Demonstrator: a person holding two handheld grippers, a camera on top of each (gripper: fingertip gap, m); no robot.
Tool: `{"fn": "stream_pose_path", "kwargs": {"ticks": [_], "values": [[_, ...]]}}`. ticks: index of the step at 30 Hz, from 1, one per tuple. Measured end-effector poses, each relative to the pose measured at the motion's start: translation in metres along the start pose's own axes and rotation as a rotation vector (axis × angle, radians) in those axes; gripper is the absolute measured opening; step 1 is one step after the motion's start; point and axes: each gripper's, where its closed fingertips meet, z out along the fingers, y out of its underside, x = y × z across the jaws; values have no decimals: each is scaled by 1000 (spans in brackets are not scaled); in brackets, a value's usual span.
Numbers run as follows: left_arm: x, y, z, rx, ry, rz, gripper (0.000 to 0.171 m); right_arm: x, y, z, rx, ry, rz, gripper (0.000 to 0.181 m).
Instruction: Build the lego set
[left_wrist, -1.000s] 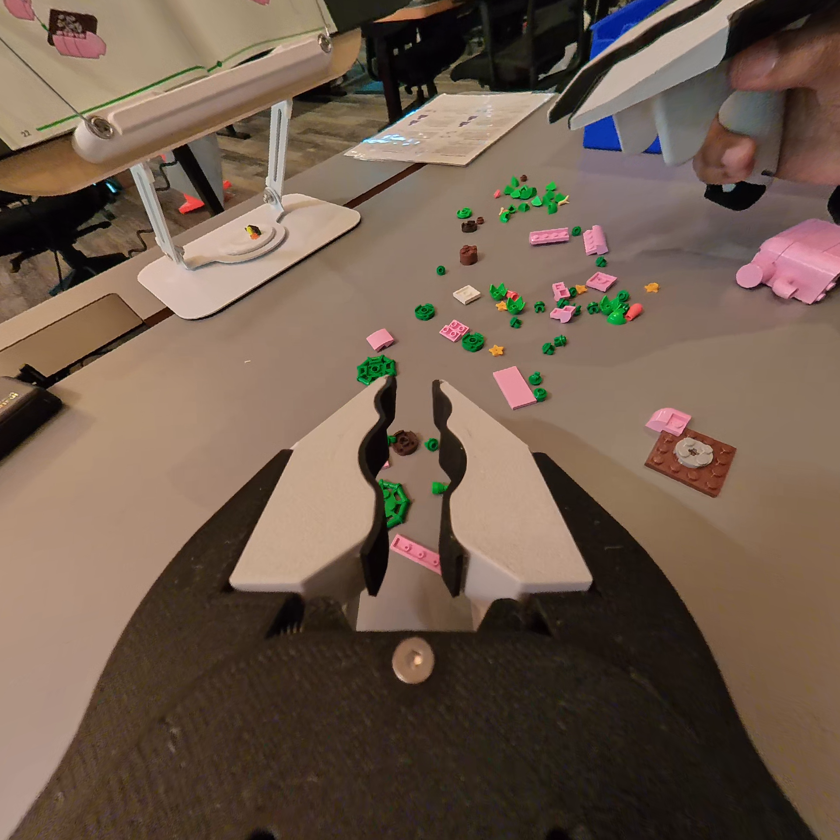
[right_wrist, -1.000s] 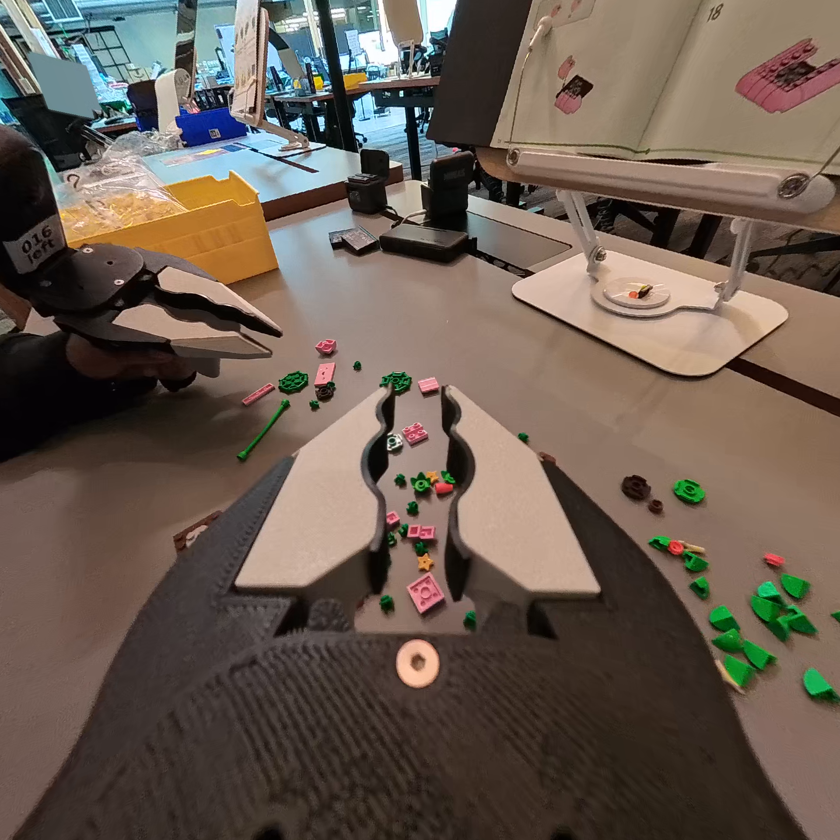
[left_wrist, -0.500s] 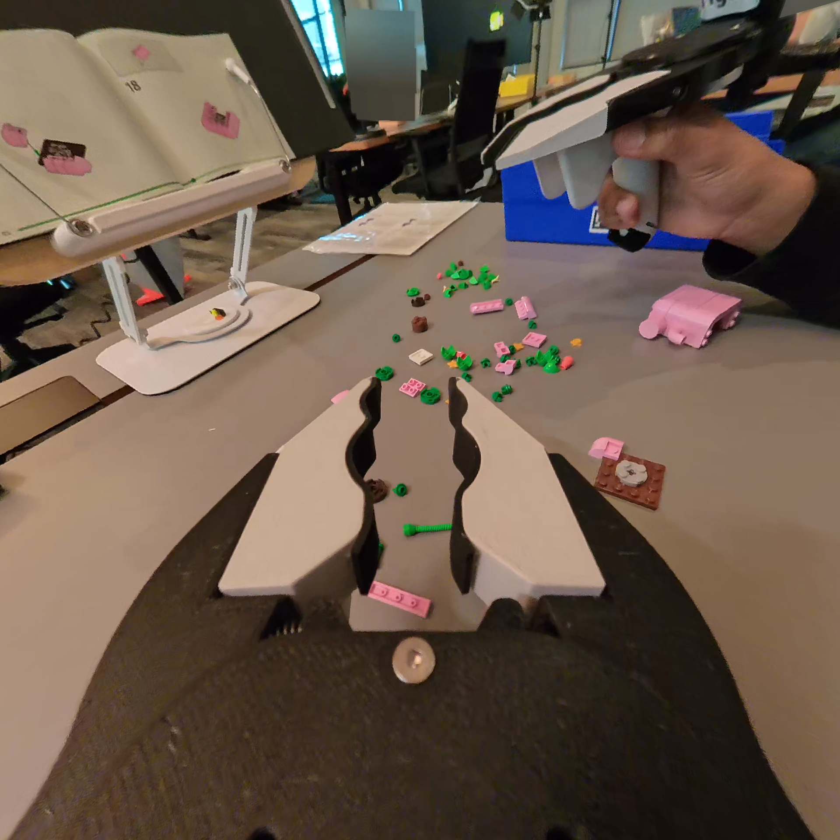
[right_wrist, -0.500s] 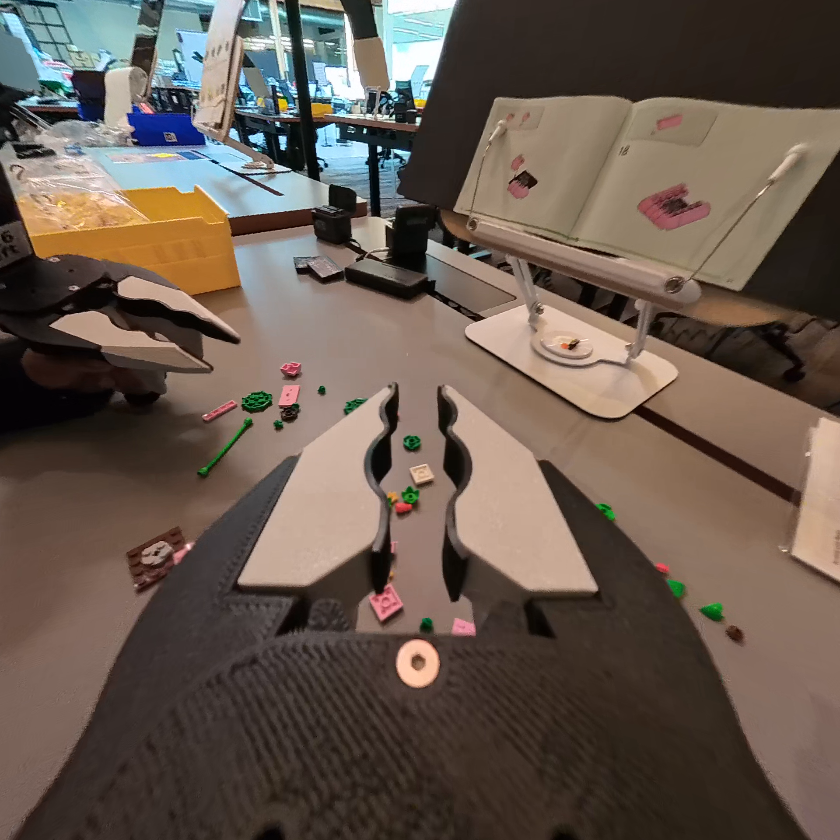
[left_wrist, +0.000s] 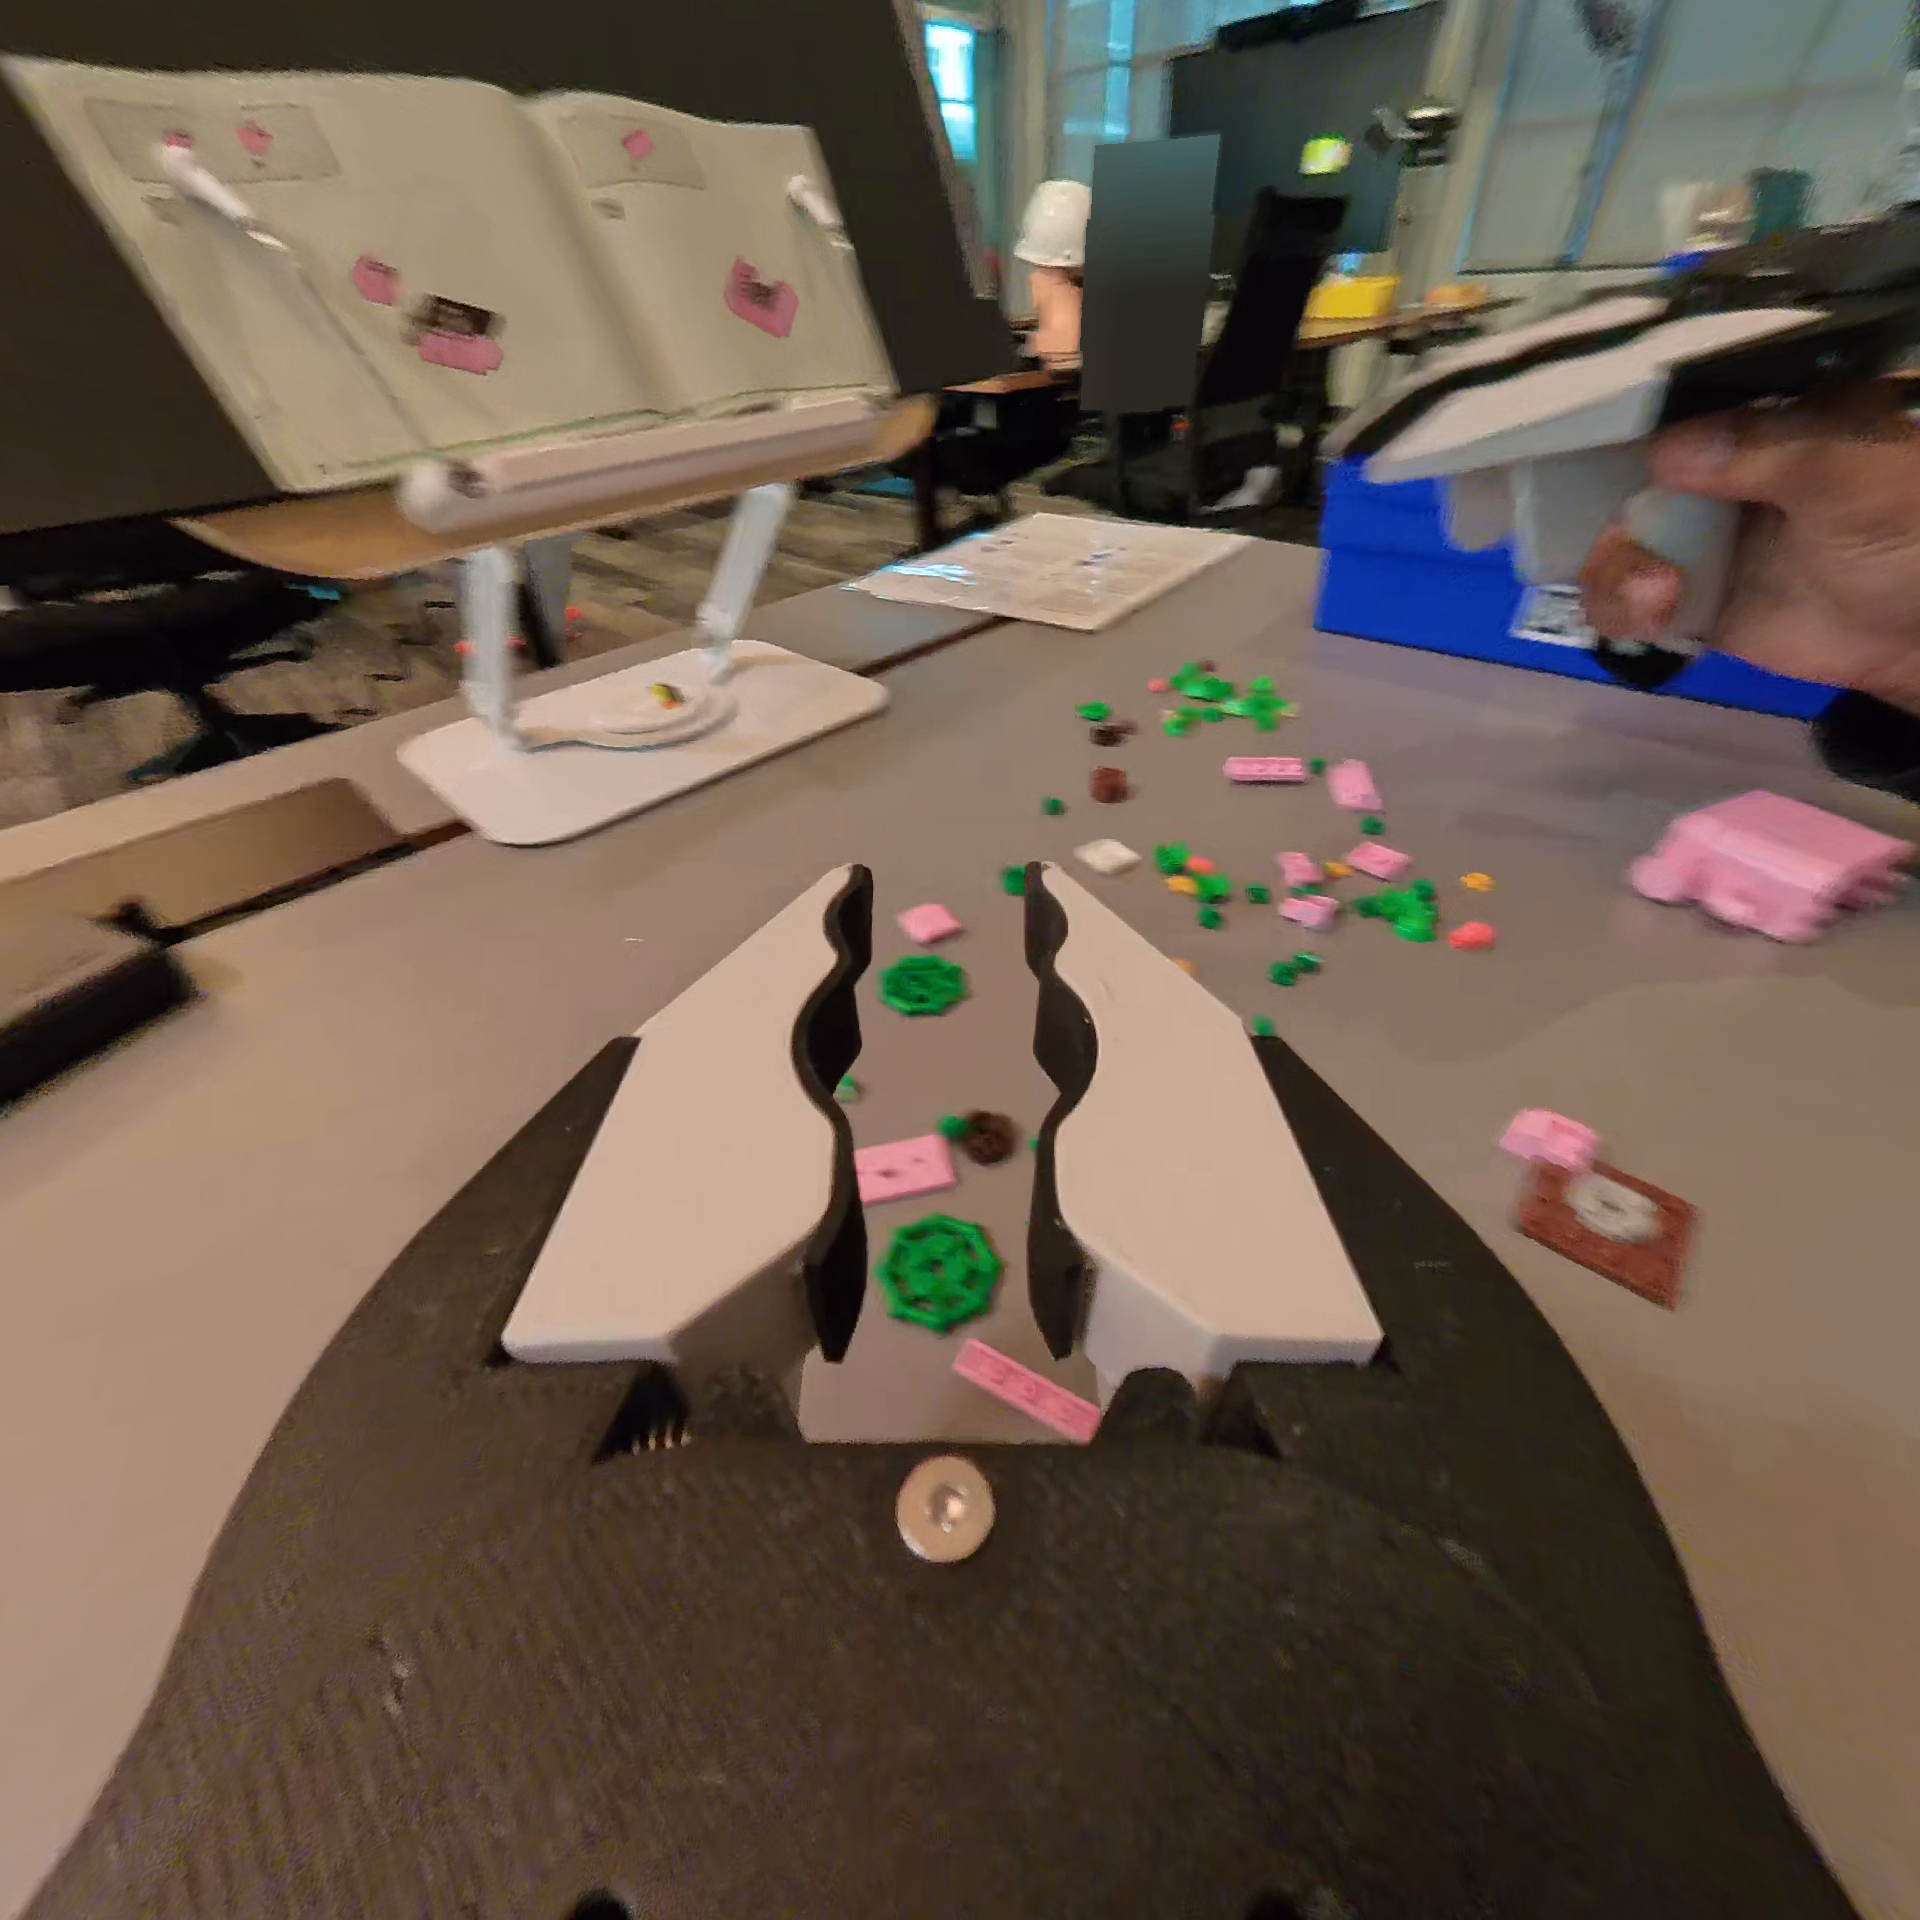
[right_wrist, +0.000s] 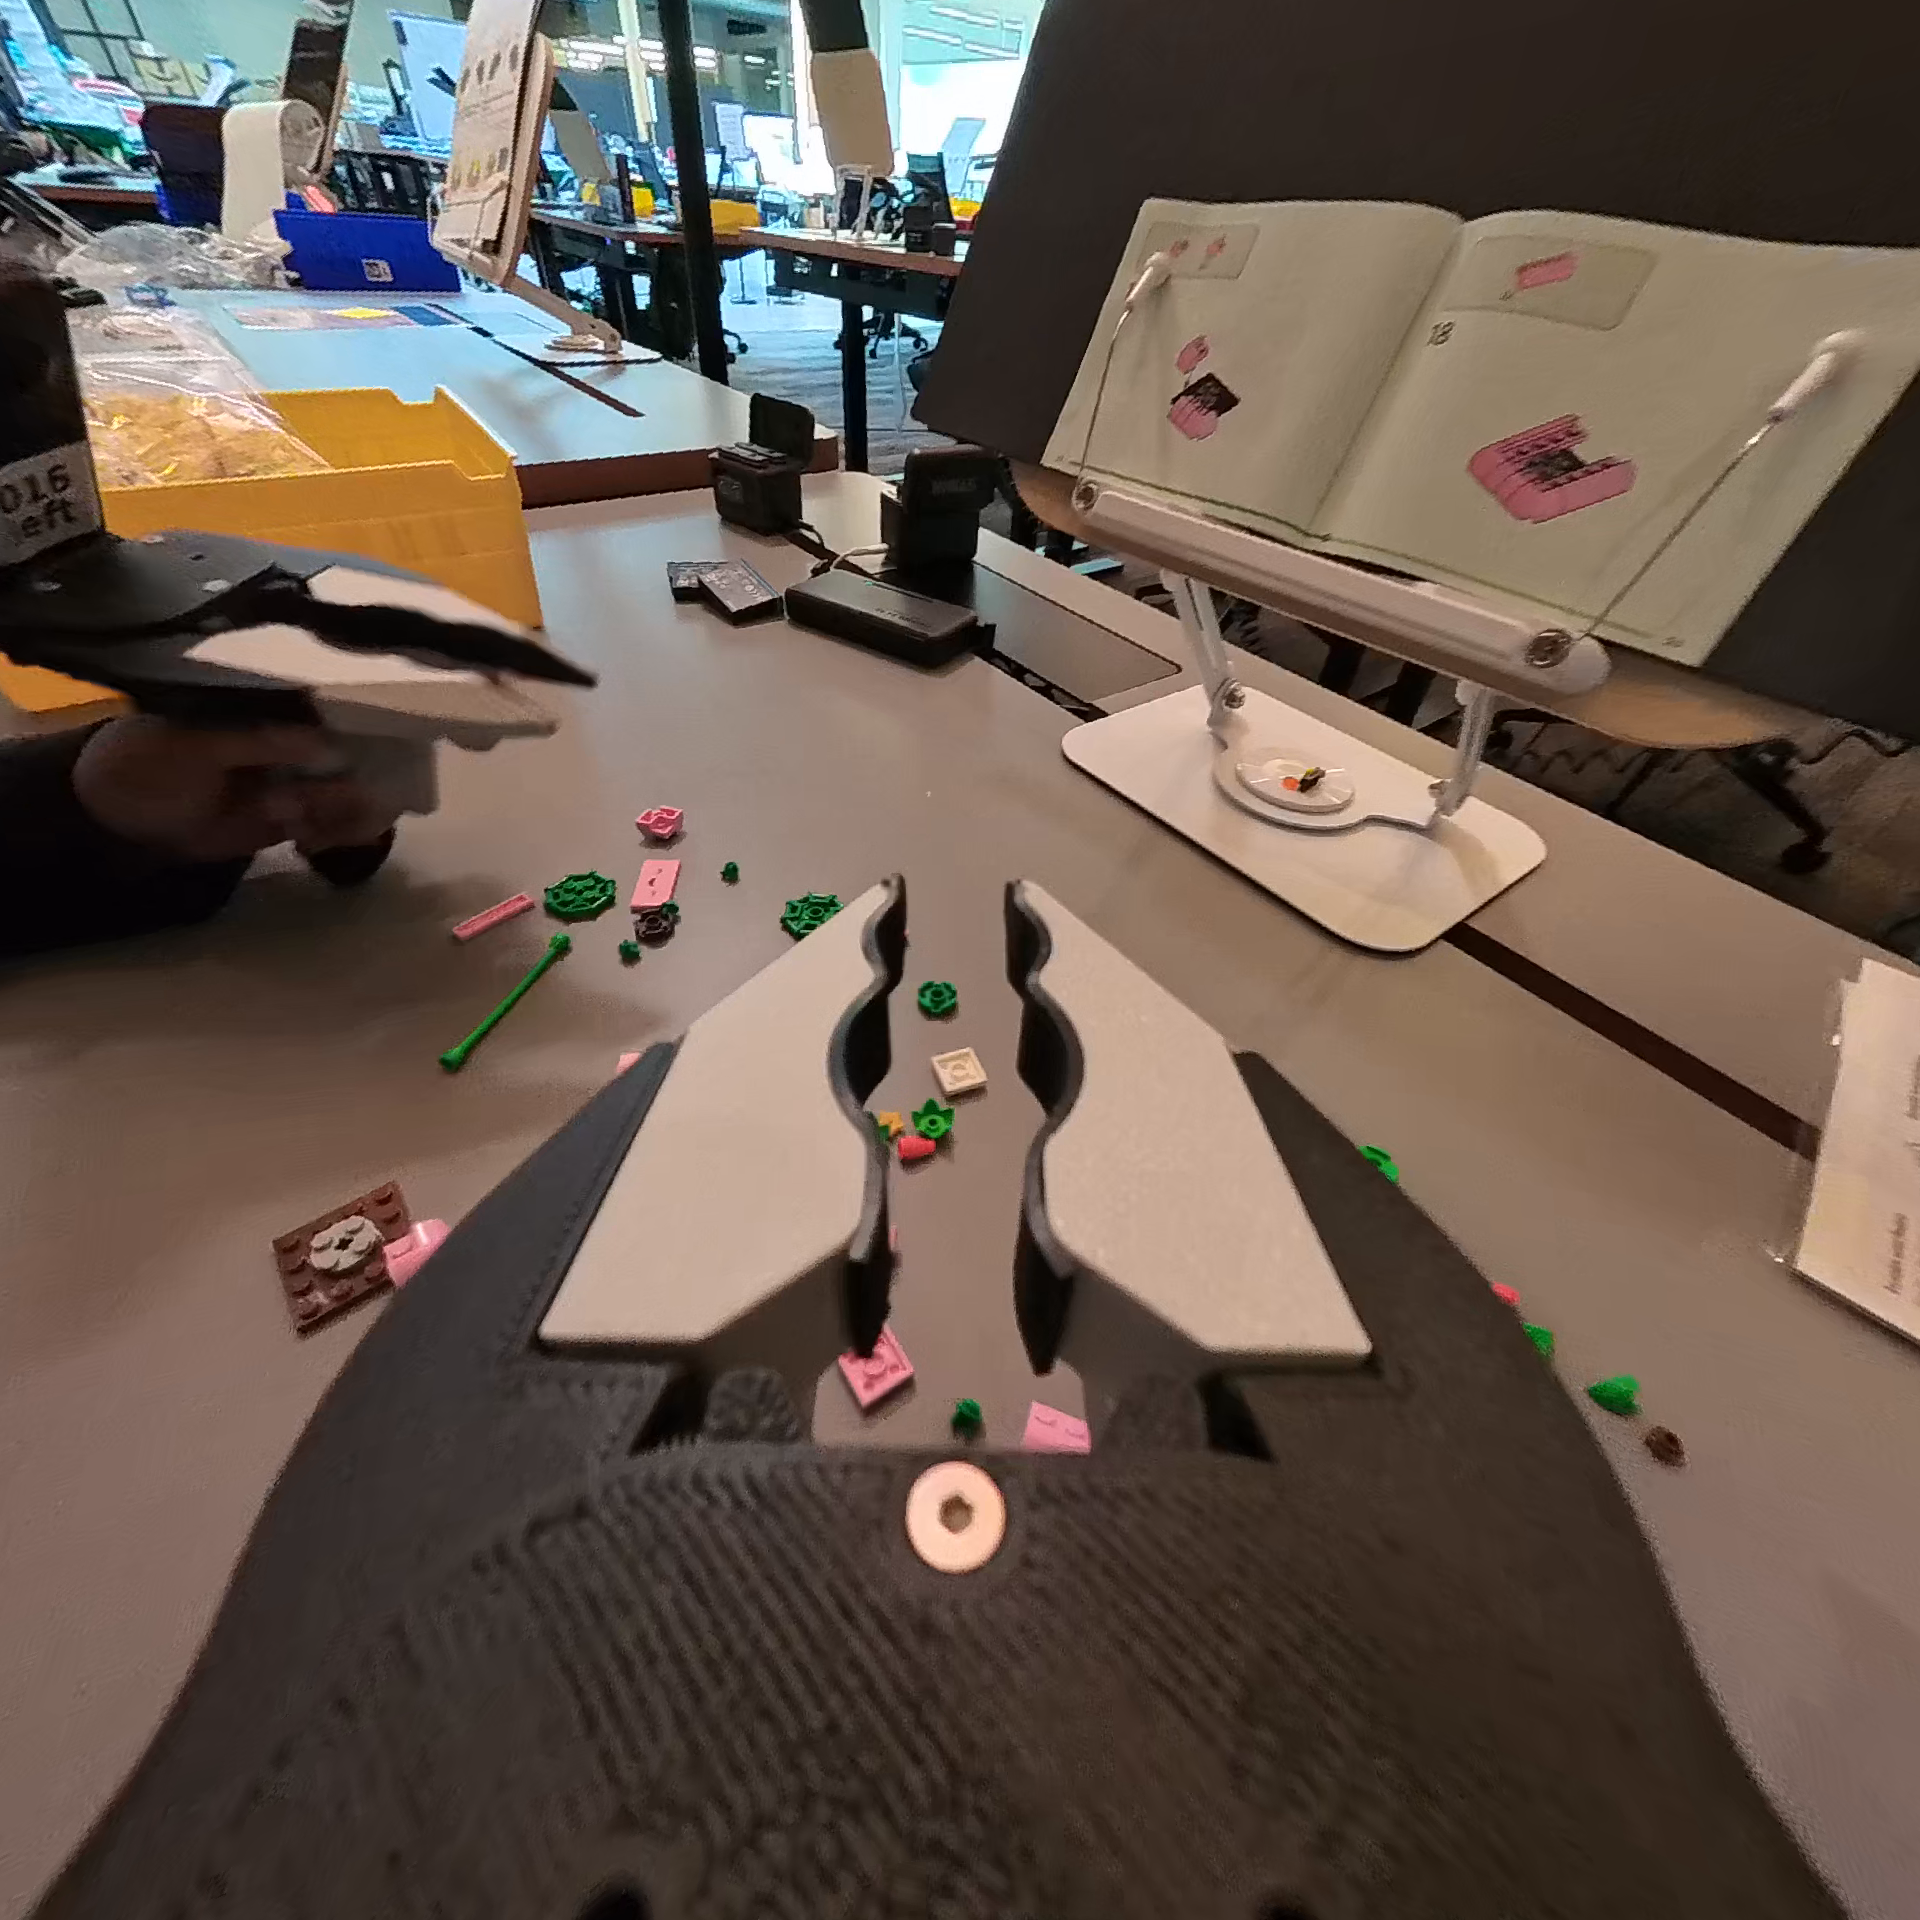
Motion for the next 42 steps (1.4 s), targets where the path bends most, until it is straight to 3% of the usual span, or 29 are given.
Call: {"fn": "stream_pose_path", "kwargs": {"ticks": [4, 7, 10, 13, 18, 26, 30, 33, 38, 42], "values": [[-61, -35, 25, -29, -248, -3, 25, -9, 0, 3, -2, -20, -25, 17], [-92, -91, 62, -7, -267, -34, 29, -9, 2, 4, -4, 9, -79, 13], [-134, -117, 106, -39, -339, -82, 42, -5, 10, 7, -25, 24, -95, 12], [-168, -119, 138, -76, -423, -127, 58, -6, 18, 11, -44, -1, -62, 13], [-202, -102, 154, -141, -551, -117, 46, -8, 16, 11, -35, -15, -50, 13], [-204, -97, 149, -66, -529, -105, 42, -14, 3, 6, 3, -25, -54, 14], [-187, -100, 149, -60, -483, -110, 45, -12, -3, 1, 14, -3, -78, 15], [-153, -103, 140, -48, -416, -94, 46, -8, -14, -7, 35, 24, -95, 16], [-39, -82, 109, -118, -128, -213, 46, 1, -36, -27, 103, 60, -48, 21], [46, -45, 76, -222, 13, -235, 39, 6, -48, -39, 193, 41, 43, 20]]}}
